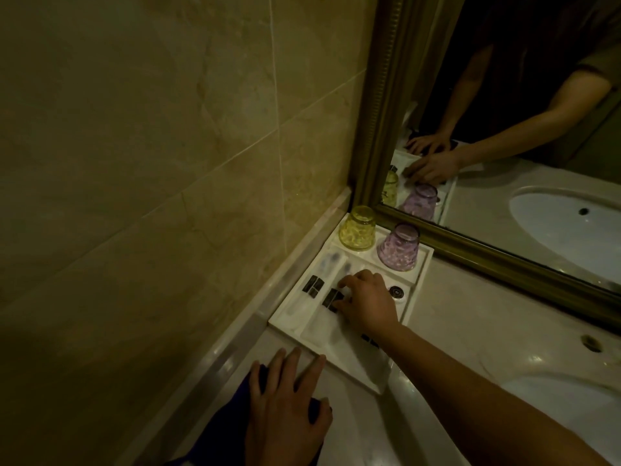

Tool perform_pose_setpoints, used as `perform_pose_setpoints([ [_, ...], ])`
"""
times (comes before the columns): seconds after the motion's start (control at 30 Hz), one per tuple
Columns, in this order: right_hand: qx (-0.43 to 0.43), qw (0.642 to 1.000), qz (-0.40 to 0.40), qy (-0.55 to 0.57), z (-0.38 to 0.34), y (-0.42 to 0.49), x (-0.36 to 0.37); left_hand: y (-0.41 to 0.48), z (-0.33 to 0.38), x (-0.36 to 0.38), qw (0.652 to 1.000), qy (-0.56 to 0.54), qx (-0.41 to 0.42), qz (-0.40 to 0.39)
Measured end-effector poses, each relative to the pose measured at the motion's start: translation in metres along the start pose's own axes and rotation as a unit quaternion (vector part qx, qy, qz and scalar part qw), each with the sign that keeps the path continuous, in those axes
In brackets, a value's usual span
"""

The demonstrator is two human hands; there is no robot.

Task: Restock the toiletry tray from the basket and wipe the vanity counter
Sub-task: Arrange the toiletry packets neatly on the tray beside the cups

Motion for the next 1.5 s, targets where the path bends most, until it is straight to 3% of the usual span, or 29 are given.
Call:
perform_pose_setpoints([
  [0.37, -0.049, 0.997, 0.034, -0.054, -0.009, -0.016, 0.008, 0.001, 0.001, -0.001, 1.000, 0.002, -0.001, -0.002],
  [0.8, -0.033, 0.998, 0.036, -0.050, -0.007, -0.014, 0.007, 0.000, 0.000, 0.000, 1.000, 0.004, -0.002, -0.001],
  [1.0, 0.019, 0.995, 0.093, -0.040, 0.028, -0.025, -0.023, 0.000, 0.001, -0.002, 1.000, 0.005, -0.004, 0.011],
  [1.2, -0.091, 0.986, 0.045, -0.133, 0.019, -0.050, -0.008, 0.000, 0.001, 0.000, 1.000, 0.007, 0.000, 0.016],
  [1.5, -0.120, 0.983, 0.019, -0.136, 0.021, -0.064, -0.001, 0.001, -0.001, 0.002, 1.000, 0.010, 0.002, 0.012],
])
Point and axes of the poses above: each hand's wrist, its own y-axis towards the middle knuckle, its own x-axis out of the palm, z = x × y, the point moved 6 cm from there along y, towards the middle knuckle, and after that the axes turned 4 degrees about x, right-handed, at the moved point
